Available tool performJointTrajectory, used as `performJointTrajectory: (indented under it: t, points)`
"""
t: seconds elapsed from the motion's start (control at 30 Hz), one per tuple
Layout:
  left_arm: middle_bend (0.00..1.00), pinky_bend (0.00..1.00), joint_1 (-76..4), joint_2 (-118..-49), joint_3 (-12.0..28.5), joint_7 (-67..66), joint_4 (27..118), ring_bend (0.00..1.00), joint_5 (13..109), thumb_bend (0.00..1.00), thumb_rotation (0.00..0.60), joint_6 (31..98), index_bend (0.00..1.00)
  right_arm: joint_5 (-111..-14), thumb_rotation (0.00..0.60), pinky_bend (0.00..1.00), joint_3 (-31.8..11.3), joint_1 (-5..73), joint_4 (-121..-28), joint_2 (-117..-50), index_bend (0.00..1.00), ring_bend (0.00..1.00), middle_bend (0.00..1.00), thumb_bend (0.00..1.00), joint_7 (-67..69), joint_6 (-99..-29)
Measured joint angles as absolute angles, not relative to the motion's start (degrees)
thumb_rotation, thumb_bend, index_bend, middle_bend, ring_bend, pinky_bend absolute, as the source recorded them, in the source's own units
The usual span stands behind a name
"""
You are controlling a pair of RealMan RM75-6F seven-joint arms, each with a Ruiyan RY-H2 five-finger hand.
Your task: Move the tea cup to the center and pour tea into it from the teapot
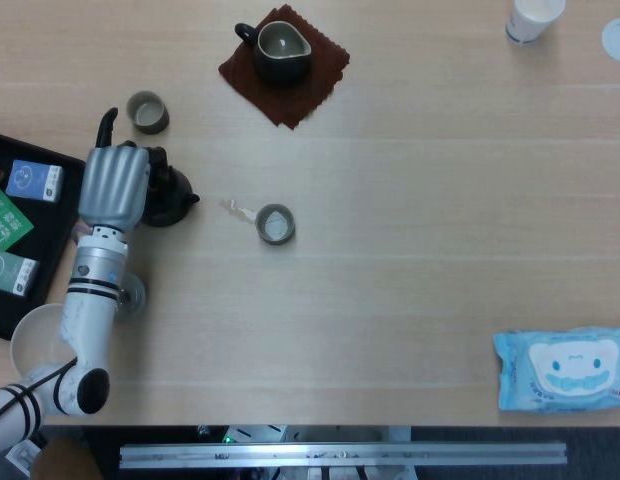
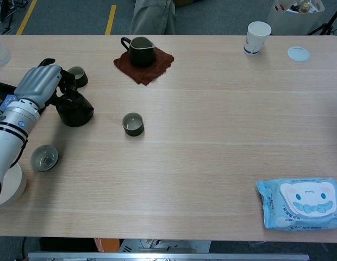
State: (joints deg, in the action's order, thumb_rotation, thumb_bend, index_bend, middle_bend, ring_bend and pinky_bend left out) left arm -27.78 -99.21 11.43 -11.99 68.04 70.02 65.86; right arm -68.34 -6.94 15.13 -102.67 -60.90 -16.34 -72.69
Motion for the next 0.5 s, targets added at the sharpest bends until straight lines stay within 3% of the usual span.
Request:
performJointTrajectory:
  t: [0.13, 0.33, 0.5]
  points:
    - [0.52, 0.05, -27.83, -97.77, 11.69, -12.09, 71.01, 0.38, 69.16, 0.27, 0.433, 64.91, 0.54, -68.19, 0.6, 0.08, -6.99, 15.17, -102.78, -60.8, 0.14, 0.06, 0.21, 0.29, -16.4, -72.64]
    - [0.37, 0.05, -28.35, -95.61, 11.91, -12.39, 74.21, 0.25, 68.01, 0.27, 0.415, 63.2, 0.45, -67.98, 0.6, 0.08, -7.12, 15.17, -103.01, -60.66, 0.14, 0.06, 0.21, 0.29, -16.58, -72.83]
    - [0.33, 0.05, -28.78, -94.7, 11.94, -12.54, 74.92, 0.2, 68.24, 0.26, 0.408, 63.24, 0.42, -67.86, 0.6, 0.08, -7.33, 15.22, -103.25, -60.48, 0.14, 0.06, 0.21, 0.29, -16.73, -73.01]
